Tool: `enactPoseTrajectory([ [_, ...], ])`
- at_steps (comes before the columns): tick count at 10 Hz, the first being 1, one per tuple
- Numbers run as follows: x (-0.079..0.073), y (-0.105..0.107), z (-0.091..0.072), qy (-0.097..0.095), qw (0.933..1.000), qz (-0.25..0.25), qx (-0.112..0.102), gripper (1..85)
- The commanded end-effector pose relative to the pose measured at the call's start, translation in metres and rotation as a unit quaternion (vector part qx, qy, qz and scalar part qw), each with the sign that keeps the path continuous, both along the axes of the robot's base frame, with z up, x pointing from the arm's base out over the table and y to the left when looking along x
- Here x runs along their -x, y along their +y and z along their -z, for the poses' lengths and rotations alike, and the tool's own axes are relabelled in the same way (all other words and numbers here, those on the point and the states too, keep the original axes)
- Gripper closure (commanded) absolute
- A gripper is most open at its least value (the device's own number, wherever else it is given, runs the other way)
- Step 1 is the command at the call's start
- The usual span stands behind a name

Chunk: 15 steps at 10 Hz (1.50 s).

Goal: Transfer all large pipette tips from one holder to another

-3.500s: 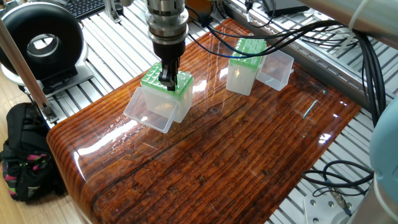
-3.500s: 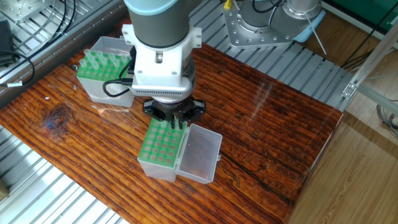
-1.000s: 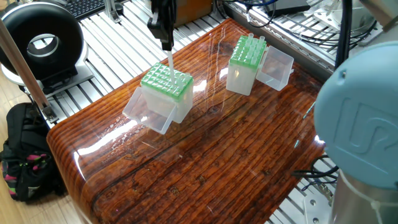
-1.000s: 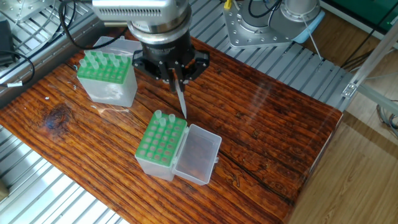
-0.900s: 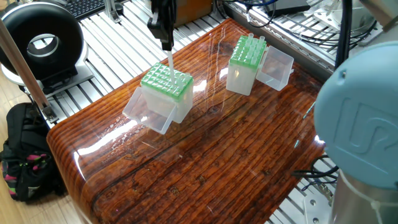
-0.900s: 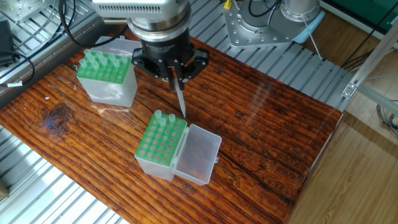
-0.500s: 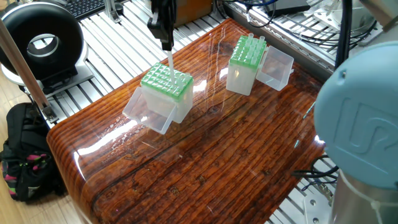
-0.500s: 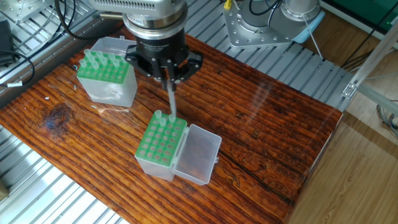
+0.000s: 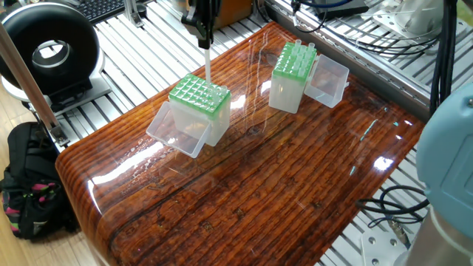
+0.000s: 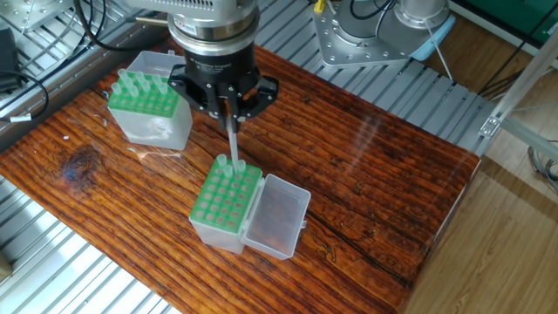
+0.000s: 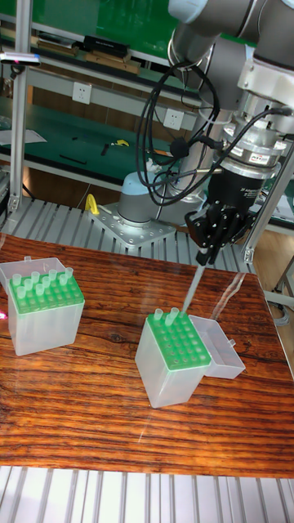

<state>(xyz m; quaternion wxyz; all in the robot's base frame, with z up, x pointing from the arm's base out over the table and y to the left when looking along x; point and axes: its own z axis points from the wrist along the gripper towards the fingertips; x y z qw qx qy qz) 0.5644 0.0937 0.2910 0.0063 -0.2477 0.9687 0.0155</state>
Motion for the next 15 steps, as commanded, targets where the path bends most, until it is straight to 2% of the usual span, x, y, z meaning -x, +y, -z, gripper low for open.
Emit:
enactPoseTrajectory([
  [1,-0.004,-0.009,-0.031,0.006,0.9997,-0.021,-0.015,79.0],
  [2,-0.008,-0.025,-0.041,0.002,0.9995,-0.032,-0.006,79.0],
  [3,-0.01,-0.05,-0.045,-0.005,0.9986,-0.052,0.0,79.0],
  [4,-0.006,-0.071,-0.044,-0.007,0.9978,-0.067,-0.001,79.0],
  [8,0.017,-0.13,-0.018,-0.026,0.9941,-0.106,-0.002,78.3],
  [10,0.023,-0.143,-0.009,-0.034,0.9935,-0.109,0.004,78.7],
  [11,0.028,-0.142,-0.009,-0.026,0.9942,-0.104,-0.001,77.7],
  [13,0.038,-0.15,-0.009,-0.005,0.9969,-0.077,0.014,75.3],
  [14,0.044,-0.15,-0.009,0.007,0.9983,-0.056,0.012,75.7],
  [15,0.044,-0.148,-0.009,0.007,0.9994,-0.032,0.008,76.3],
])
